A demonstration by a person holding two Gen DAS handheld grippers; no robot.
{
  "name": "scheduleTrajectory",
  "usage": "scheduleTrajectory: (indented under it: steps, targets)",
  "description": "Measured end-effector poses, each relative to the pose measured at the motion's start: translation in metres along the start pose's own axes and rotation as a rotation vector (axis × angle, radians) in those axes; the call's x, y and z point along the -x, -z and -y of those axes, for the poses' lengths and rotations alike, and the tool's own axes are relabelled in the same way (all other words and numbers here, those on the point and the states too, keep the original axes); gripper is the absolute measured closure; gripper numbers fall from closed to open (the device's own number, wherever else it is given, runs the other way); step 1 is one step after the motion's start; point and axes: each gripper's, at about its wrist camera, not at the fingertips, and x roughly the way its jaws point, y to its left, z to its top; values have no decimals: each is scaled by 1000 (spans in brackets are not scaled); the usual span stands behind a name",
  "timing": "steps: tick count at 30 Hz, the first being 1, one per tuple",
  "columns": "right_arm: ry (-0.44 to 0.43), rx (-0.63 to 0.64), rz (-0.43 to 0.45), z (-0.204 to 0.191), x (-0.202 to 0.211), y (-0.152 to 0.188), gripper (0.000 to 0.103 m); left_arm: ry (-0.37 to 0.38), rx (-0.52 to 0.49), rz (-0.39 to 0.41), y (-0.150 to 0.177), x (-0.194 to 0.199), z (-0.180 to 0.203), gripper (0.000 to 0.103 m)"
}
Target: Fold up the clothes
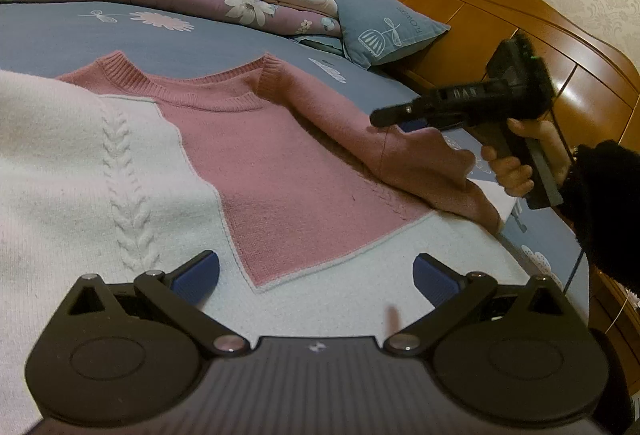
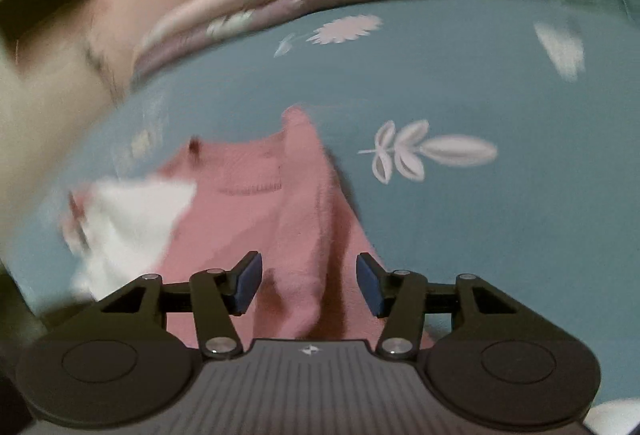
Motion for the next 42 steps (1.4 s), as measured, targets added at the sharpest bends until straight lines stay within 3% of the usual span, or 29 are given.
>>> scheduleTrajectory:
  steps: [3,7,10,11,14,19,23,28,35,37,42]
  targets:
    - [-86,-66,12,11,-2,4,46,2,2,1,0,1,0,1]
    - [-126,-33,-12,1,-3,11,46,3,5,2,0,0,-1,1]
    - [-84,2,-34,-6,2,16,57,2,4,1,0,0,-1,1]
    - [-62,8,-36,-7,5,16,69,2,4,1,0,-1,-1,1]
    - [30,36,-12,-11,16,15,81,1,3,1,0,-1,-1,1]
    - [275,173,35,-30,25,-3,85,1,3,1,0,-1,-1,1]
    - [516,339,22,-43,14,-22,91,2,4,2,0,-1,-1,1]
    - [737,466,-13,-42,-12,-45,92,2,6,3,-1,-2,-2,1]
    - [905,662,-128,-28,-69,-54,90,3,5,2,0,-1,-2,1]
    - [923,653,-166,-17,-81,-51,88,3,5,2,0,-1,-2,1]
    - [918,597,-108,-5,-78,-47,79,3,3,2,0,-1,-2,1]
